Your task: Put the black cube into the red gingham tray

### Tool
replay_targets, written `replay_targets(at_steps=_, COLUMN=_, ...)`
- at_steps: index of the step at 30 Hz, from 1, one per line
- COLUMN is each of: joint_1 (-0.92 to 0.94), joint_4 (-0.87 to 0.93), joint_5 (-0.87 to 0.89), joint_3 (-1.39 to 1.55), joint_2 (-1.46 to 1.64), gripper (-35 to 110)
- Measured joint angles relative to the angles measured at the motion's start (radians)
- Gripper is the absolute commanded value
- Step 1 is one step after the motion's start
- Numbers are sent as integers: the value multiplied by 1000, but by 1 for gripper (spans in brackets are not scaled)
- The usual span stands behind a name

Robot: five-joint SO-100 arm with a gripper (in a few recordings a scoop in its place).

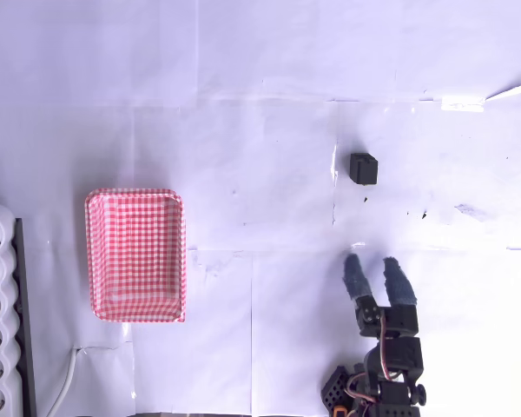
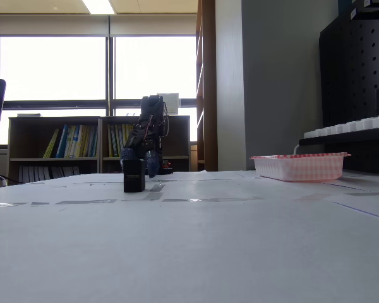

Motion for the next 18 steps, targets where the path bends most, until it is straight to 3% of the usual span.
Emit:
replay_targets(at_steps=3, joint_1=-18, joint_4=-121, joint_5=-11, joint_3=31, joint_2=124, gripper=53)
replay_targets(at_steps=18, joint_1=-15, joint_4=-472, joint_5=20, joint_3=419, joint_2=736, gripper=59)
